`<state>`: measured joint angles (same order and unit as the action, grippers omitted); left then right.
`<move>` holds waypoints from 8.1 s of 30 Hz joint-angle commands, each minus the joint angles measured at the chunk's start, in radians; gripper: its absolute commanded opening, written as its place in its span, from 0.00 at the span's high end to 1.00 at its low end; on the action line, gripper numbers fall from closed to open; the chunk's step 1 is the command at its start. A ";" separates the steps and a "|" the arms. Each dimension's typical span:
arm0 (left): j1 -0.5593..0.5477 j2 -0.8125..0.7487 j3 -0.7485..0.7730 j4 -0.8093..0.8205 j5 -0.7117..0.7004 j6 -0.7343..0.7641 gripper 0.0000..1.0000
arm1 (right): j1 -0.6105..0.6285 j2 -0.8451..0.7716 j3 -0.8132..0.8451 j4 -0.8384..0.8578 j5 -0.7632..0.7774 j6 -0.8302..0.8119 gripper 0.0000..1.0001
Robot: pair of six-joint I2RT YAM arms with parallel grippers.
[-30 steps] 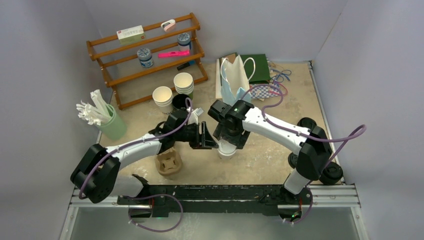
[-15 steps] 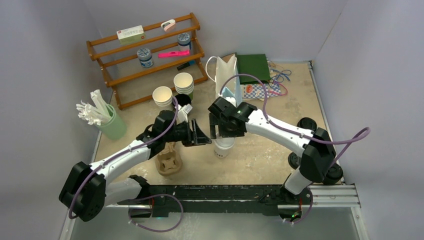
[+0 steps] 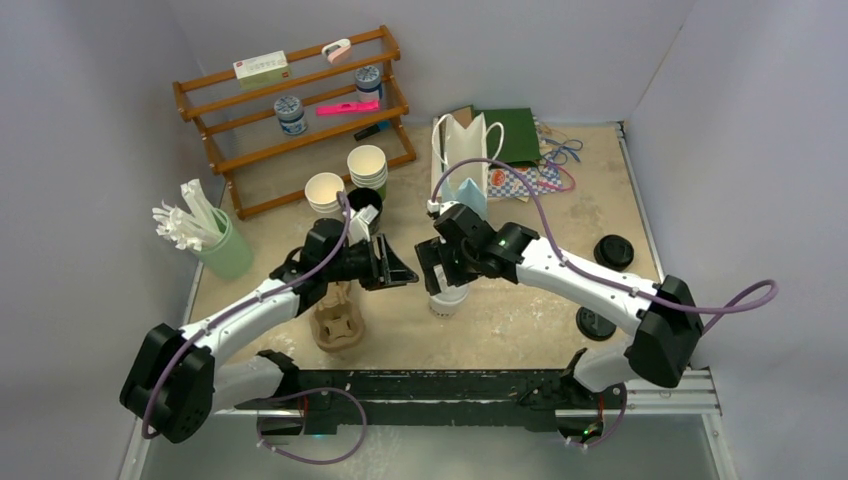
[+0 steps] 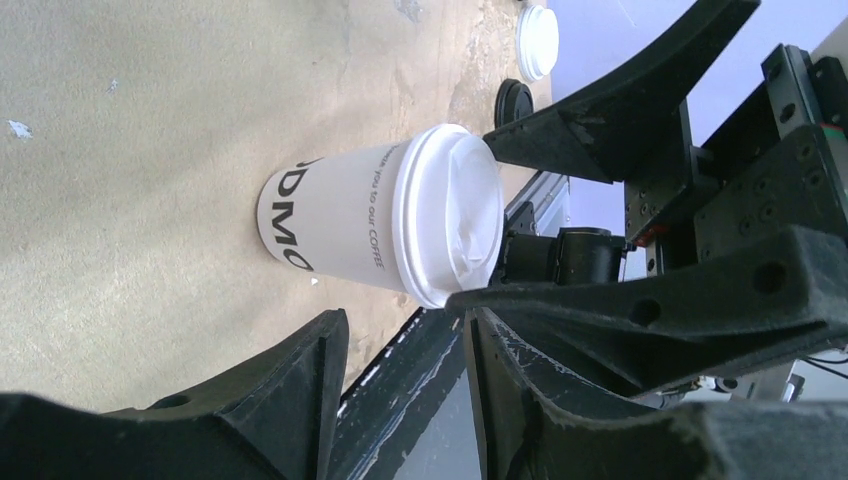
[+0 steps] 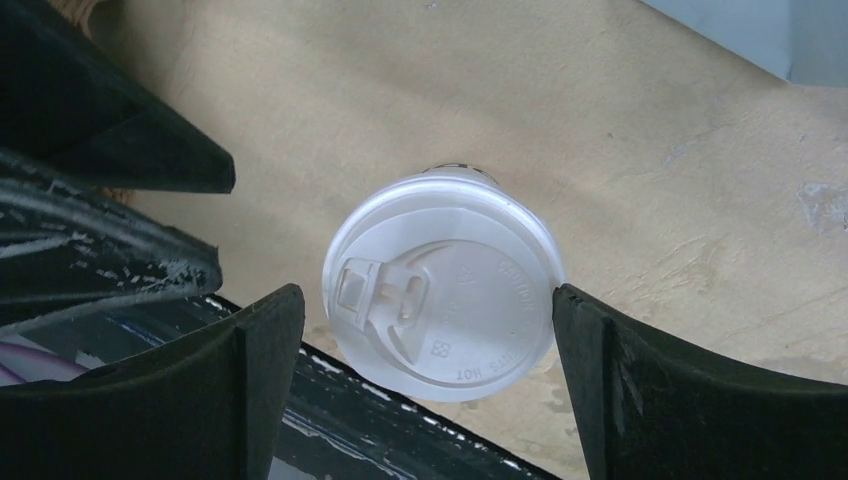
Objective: Pack the takeout coffee
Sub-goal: Close the cup lid on the coffee cup, then pick up the coffee cup from the center of the board.
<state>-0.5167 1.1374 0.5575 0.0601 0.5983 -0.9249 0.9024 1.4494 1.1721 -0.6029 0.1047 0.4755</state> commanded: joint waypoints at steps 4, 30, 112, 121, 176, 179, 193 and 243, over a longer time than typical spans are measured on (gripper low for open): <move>0.009 0.058 -0.018 0.103 0.019 -0.027 0.52 | 0.004 -0.052 -0.027 0.008 -0.016 -0.051 0.04; 0.009 0.241 -0.001 0.265 0.120 -0.059 0.56 | 0.086 -0.070 -0.065 0.065 0.048 -0.053 0.01; -0.044 0.283 0.065 0.042 0.144 0.093 0.59 | 0.164 -0.020 -0.113 0.016 0.122 -0.051 0.17; -0.076 0.299 0.071 -0.058 0.091 0.150 0.59 | 0.204 0.003 -0.119 0.007 0.140 -0.051 0.15; -0.077 0.055 0.260 -0.340 -0.152 0.130 0.43 | 0.235 -0.074 -0.013 -0.120 0.196 0.007 0.01; -0.076 0.061 0.263 -0.337 -0.152 0.130 0.43 | 0.236 -0.080 0.009 -0.119 0.206 -0.016 0.01; -0.076 0.084 0.258 -0.321 -0.145 0.123 0.43 | 0.236 -0.043 -0.010 -0.152 0.177 -0.030 0.01; -0.072 0.009 0.401 -0.383 -0.345 0.166 0.39 | 0.236 -0.227 -0.005 -0.123 0.231 -0.022 0.14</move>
<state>-0.5957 1.1770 0.9123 -0.3321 0.3080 -0.7807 1.1332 1.2392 1.1351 -0.7055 0.3058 0.4549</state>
